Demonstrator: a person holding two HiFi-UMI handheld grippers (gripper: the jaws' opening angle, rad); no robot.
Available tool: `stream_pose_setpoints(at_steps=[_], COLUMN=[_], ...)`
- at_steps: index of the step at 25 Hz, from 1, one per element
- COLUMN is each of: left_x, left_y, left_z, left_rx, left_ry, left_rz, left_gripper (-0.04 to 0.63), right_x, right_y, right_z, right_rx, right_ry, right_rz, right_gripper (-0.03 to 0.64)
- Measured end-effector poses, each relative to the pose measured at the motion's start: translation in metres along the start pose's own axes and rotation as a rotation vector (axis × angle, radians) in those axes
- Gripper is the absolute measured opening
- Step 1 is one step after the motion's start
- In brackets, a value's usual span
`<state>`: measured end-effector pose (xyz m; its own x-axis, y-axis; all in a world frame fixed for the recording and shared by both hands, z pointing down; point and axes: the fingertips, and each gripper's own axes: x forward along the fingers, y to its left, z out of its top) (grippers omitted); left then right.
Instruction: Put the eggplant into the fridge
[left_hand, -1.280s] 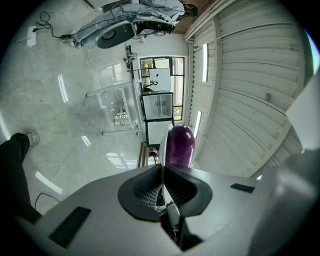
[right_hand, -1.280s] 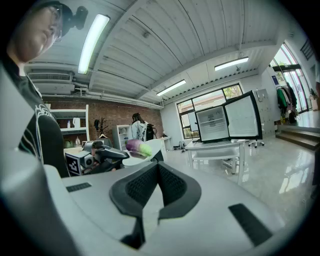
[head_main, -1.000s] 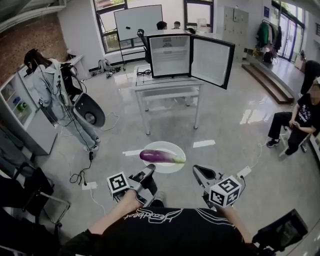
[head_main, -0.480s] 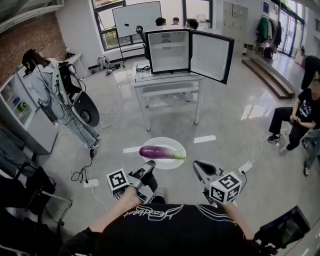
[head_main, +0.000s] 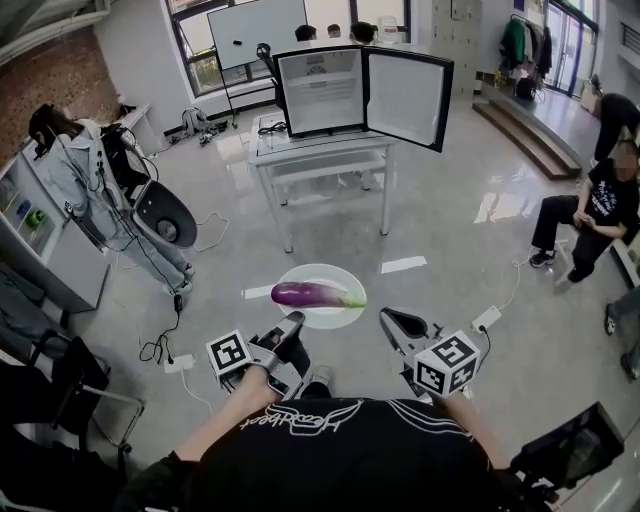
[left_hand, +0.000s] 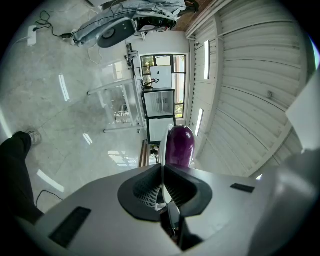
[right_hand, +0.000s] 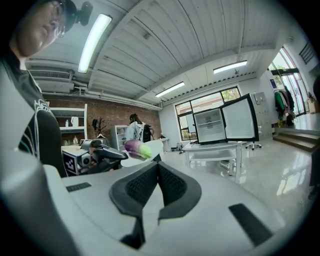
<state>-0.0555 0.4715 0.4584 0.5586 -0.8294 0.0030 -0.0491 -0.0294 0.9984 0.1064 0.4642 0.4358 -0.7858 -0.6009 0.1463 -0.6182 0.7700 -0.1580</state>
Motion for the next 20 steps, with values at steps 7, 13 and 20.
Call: stream_pose_setpoints(at_steps=[7,13,20], left_x=[0.005,0.006,0.006], left_y=[-0.001,0.008,0.022], left_z=[0.003,0.007,0.01], left_rx=[-0.01,-0.024,-0.034], left_ry=[0.019,-0.006,-0.012], left_rz=[0.006,0.017,0.034], left_gripper=[0.025,0.025,0.025], right_x=[0.002,0.006,0.01], right_y=[-0.001,-0.008,-0.012], right_z=[0.005,-0.004,-0.015], right_rx=[0.005,0.02,0.038], right_ry=[0.003,0.018,0.019], right_rz=[-0.002,-0.002,0.001], right_gripper=[0.008,0.008,0.008])
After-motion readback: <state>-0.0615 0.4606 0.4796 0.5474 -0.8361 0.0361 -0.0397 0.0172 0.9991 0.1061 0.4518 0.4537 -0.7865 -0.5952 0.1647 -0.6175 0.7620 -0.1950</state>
